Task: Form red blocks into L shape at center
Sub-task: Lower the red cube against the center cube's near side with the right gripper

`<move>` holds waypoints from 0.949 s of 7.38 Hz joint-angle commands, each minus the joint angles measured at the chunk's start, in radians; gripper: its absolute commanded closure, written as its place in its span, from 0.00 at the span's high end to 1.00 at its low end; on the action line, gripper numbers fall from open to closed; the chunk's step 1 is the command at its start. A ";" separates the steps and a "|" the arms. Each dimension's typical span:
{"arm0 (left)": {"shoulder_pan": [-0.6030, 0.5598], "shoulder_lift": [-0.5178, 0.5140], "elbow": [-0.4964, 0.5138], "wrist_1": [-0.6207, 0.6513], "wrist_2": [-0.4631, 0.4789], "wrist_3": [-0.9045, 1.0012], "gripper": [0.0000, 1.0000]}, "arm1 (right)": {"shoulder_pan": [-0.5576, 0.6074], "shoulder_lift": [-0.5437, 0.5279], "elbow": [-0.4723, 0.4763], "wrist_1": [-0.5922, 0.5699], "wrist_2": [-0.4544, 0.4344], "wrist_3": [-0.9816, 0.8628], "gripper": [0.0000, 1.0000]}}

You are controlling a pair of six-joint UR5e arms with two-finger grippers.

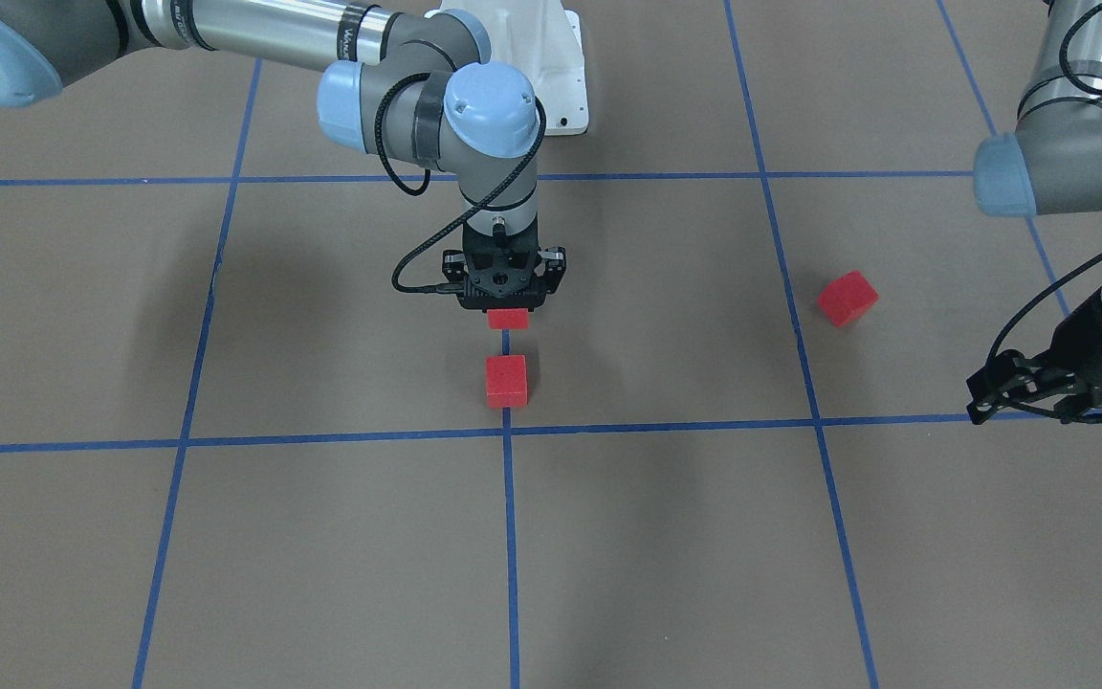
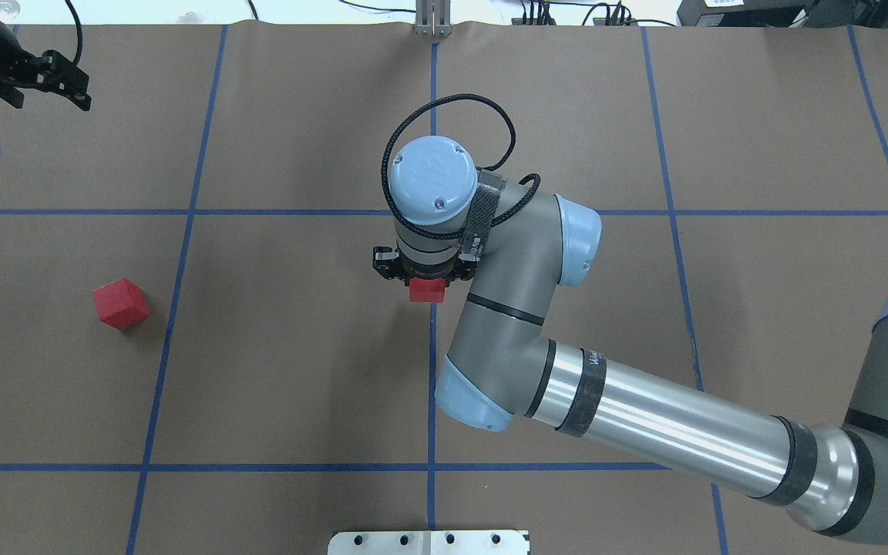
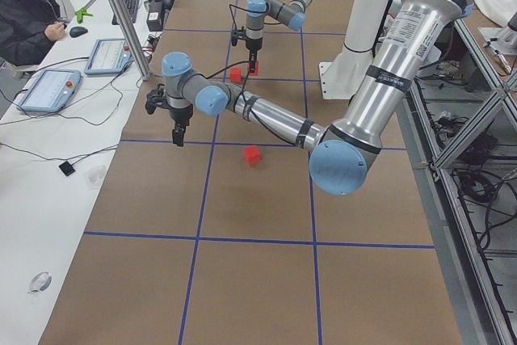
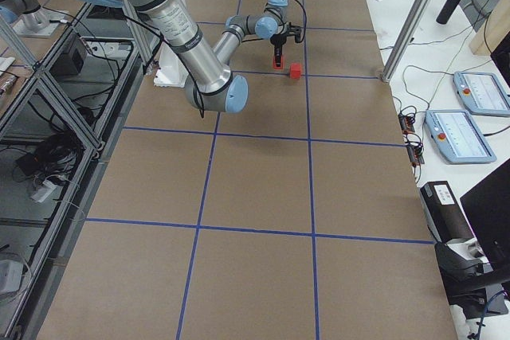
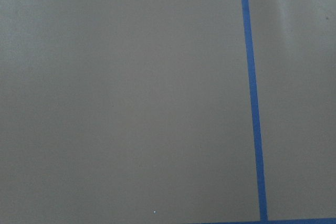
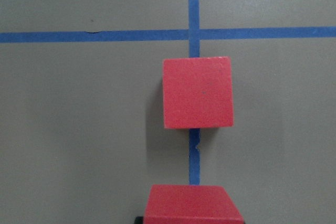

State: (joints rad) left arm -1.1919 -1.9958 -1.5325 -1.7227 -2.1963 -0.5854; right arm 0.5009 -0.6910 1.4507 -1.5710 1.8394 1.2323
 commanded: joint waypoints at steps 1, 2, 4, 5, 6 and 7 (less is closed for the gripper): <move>0.002 0.000 0.002 0.002 0.001 -0.001 1.00 | 0.001 0.002 -0.006 -0.001 -0.029 -0.002 0.00; 0.002 -0.001 0.008 0.000 0.001 -0.001 1.00 | 0.001 0.002 -0.007 -0.001 -0.034 -0.004 0.00; 0.002 -0.003 0.012 0.000 0.001 -0.001 1.00 | 0.001 0.005 -0.009 0.000 -0.054 -0.023 0.00; 0.002 -0.005 0.012 0.000 0.000 -0.001 1.00 | 0.001 0.005 -0.009 0.002 -0.054 -0.024 0.00; 0.002 -0.006 0.012 0.002 0.001 -0.001 1.00 | 0.002 0.005 -0.010 0.002 -0.054 -0.025 0.00; 0.002 -0.008 0.012 0.000 0.001 -0.002 1.00 | 0.002 0.005 -0.012 0.003 -0.057 -0.025 0.00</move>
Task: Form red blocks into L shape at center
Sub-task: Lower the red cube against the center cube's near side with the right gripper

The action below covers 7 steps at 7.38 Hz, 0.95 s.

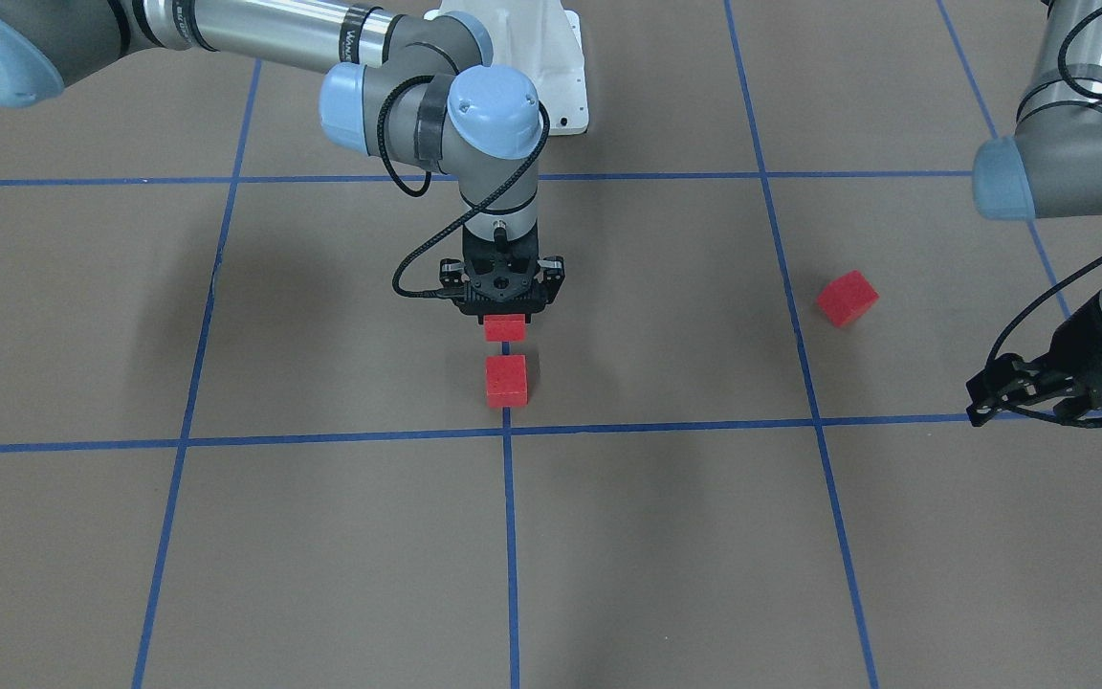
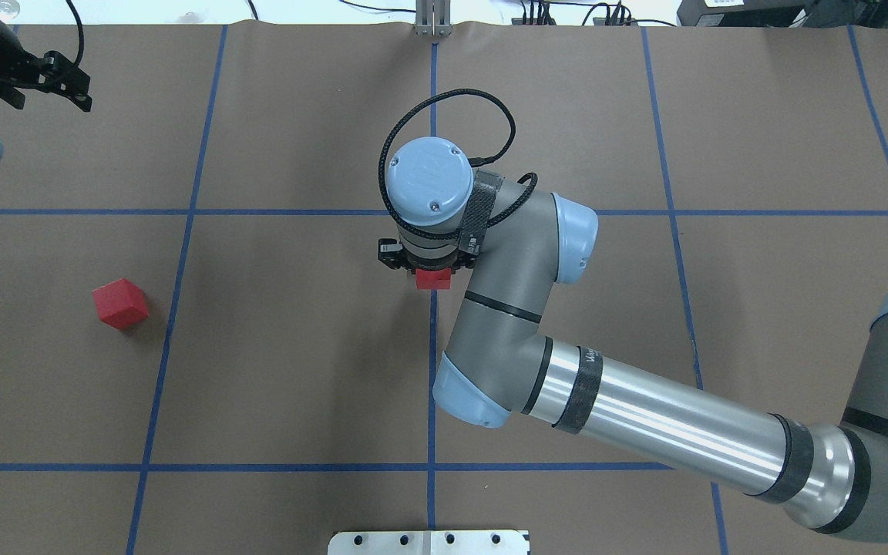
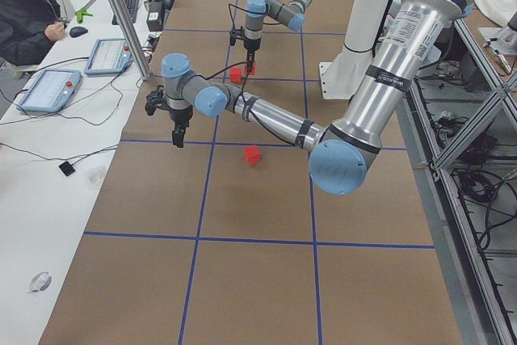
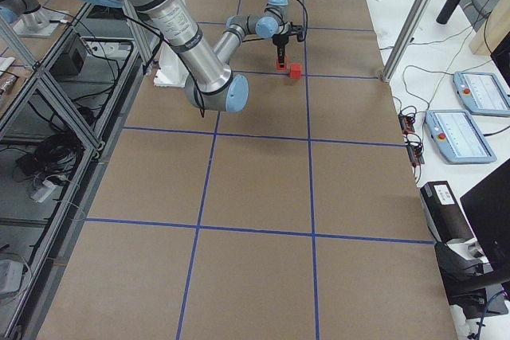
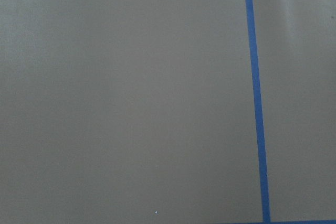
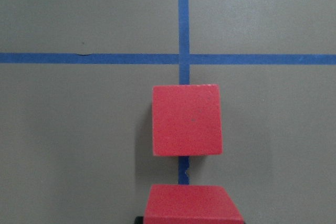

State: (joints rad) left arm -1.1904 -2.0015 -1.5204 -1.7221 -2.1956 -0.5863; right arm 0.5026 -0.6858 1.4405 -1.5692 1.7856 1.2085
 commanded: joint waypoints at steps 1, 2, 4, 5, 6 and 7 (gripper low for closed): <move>0.000 -0.002 0.000 0.001 0.000 -0.001 1.00 | 0.001 0.000 -0.012 0.006 -0.008 -0.013 0.00; 0.000 -0.002 0.002 0.001 0.000 0.000 1.00 | 0.002 0.000 -0.017 0.006 -0.006 -0.024 0.00; 0.000 -0.003 0.006 0.001 0.000 0.000 1.00 | 0.002 0.000 -0.028 0.008 -0.006 -0.026 0.00; 0.000 -0.006 0.008 0.001 0.000 0.000 1.00 | 0.002 0.000 -0.031 0.008 -0.006 -0.041 0.00; 0.000 -0.006 0.008 0.001 0.000 0.000 1.00 | 0.004 0.002 -0.035 0.009 -0.006 -0.052 0.00; 0.000 -0.006 0.008 0.001 0.000 0.000 1.00 | 0.004 0.002 -0.035 0.009 -0.005 -0.052 0.00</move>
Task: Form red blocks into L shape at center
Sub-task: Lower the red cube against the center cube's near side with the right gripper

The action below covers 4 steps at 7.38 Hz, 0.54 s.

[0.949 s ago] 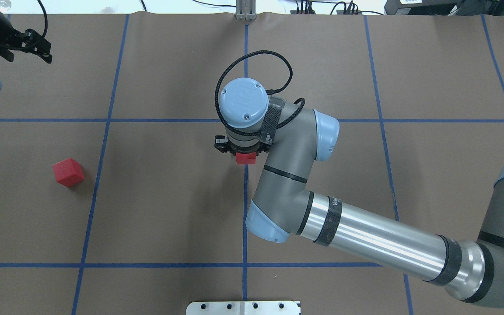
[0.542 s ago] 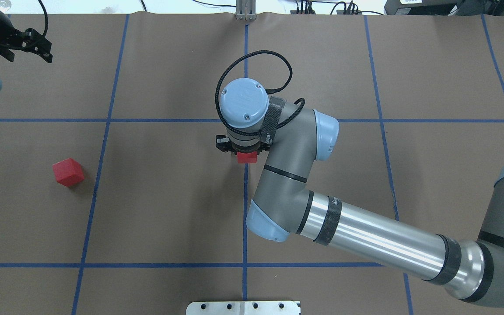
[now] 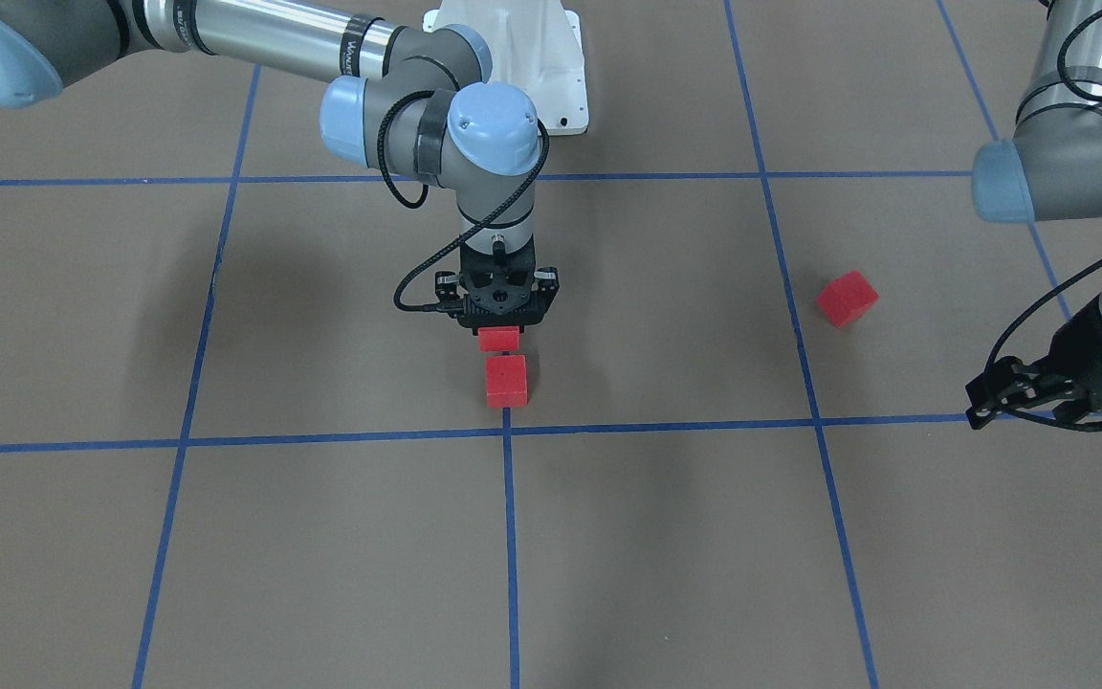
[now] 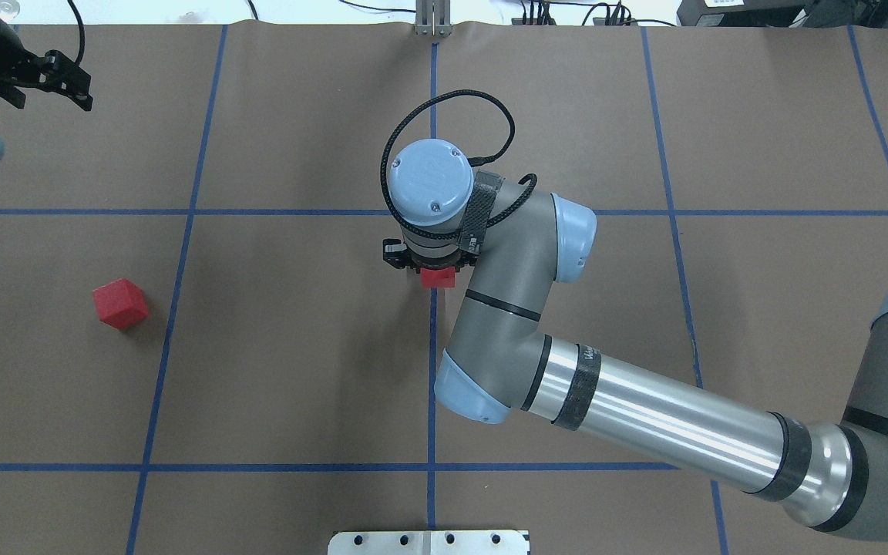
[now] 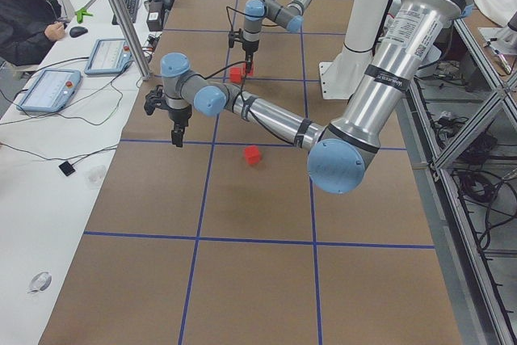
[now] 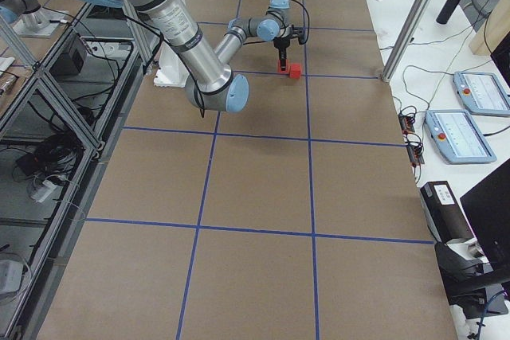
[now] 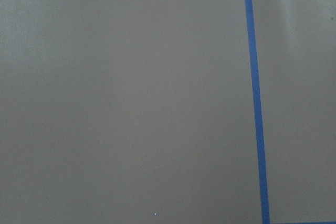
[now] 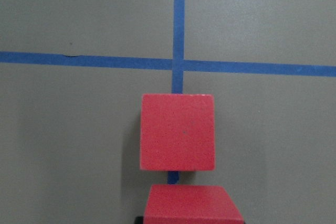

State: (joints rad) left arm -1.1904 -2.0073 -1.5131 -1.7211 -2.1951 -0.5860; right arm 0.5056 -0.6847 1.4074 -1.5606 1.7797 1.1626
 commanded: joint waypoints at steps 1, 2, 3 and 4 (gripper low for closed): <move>0.000 -0.001 0.001 0.000 0.000 0.000 1.00 | 0.001 0.002 -0.002 0.005 0.000 -0.009 0.00; 0.000 -0.001 0.001 0.000 0.000 0.000 1.00 | 0.001 0.004 -0.008 0.017 0.000 -0.009 0.00; 0.000 -0.002 0.001 0.000 0.000 0.000 1.00 | 0.001 0.004 -0.013 0.028 0.000 -0.009 0.00; 0.000 -0.002 0.001 0.000 0.000 -0.002 1.00 | 0.001 0.004 -0.021 0.031 0.000 -0.014 0.00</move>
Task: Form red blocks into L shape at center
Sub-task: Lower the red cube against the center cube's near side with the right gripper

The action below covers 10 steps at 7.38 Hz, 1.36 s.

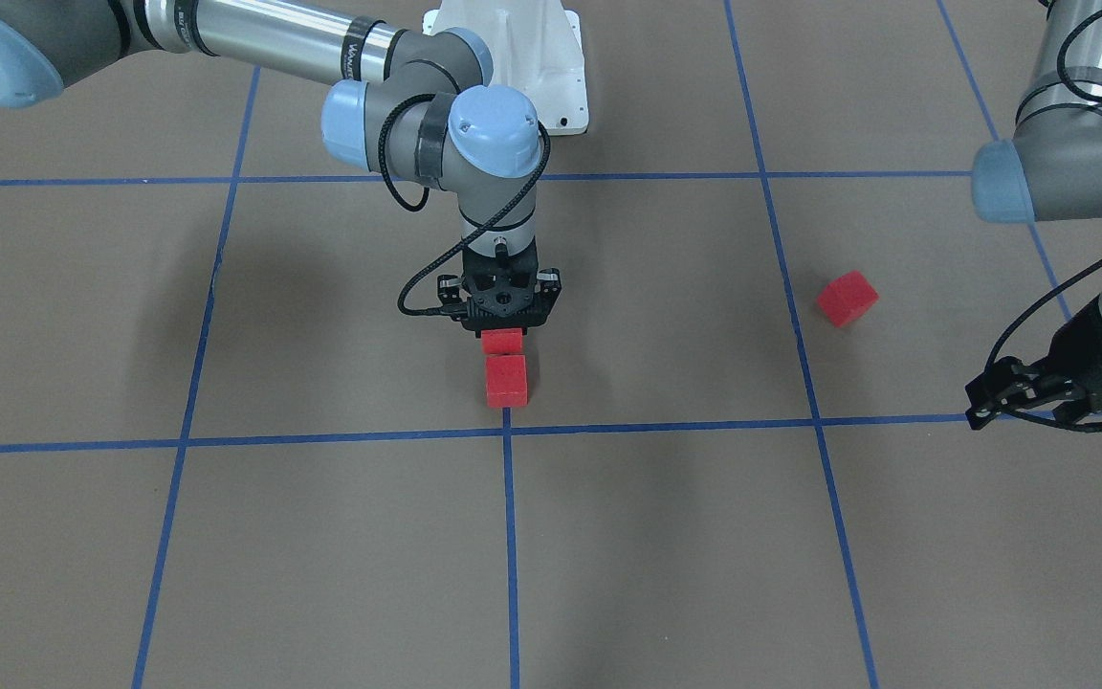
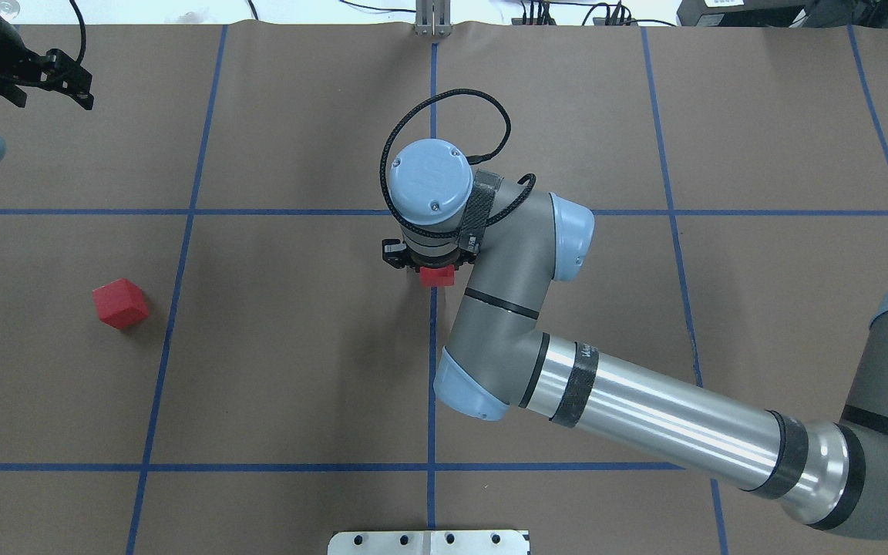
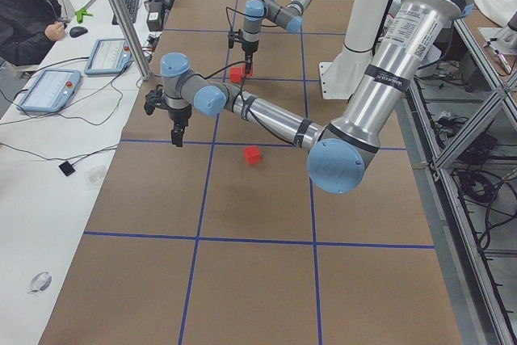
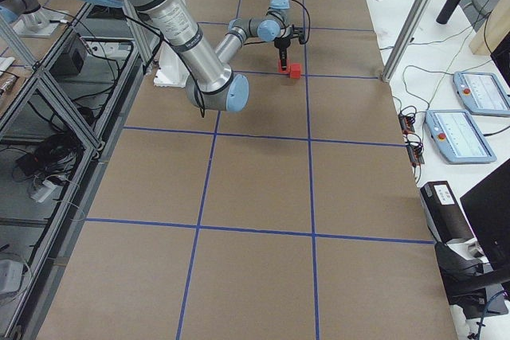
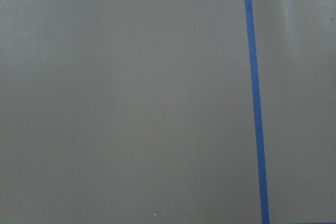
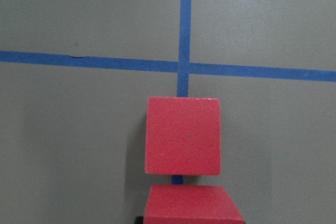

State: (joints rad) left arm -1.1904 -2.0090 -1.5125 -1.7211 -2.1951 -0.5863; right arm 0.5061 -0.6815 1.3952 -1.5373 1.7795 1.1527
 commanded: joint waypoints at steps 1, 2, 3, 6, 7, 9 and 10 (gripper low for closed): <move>0.000 -0.001 0.000 0.000 0.000 -0.001 1.00 | 0.000 0.000 -0.022 0.034 0.000 -0.013 0.00; 0.000 -0.001 0.000 0.000 0.000 -0.001 1.00 | 0.000 -0.001 -0.027 0.048 0.000 -0.018 0.00; 0.000 0.001 0.000 0.000 0.000 -0.001 1.00 | 0.003 0.000 -0.027 0.049 0.000 -0.019 0.00; 0.000 -0.001 0.000 -0.002 0.000 -0.001 1.00 | 0.017 0.000 -0.027 0.049 0.000 -0.022 0.00; 0.000 -0.001 0.000 -0.002 0.000 -0.003 1.00 | 0.017 0.000 -0.027 0.049 0.000 -0.022 0.00; 0.000 -0.001 0.000 -0.002 0.000 -0.001 1.00 | 0.017 0.000 -0.030 0.049 0.000 -0.022 0.00; 0.000 -0.001 0.000 -0.002 0.000 -0.001 1.00 | 0.017 0.000 -0.033 0.049 0.000 -0.025 0.00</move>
State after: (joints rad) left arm -1.1904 -2.0095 -1.5125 -1.7227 -2.1951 -0.5877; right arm 0.5230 -0.6811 1.3656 -1.4880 1.7794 1.1299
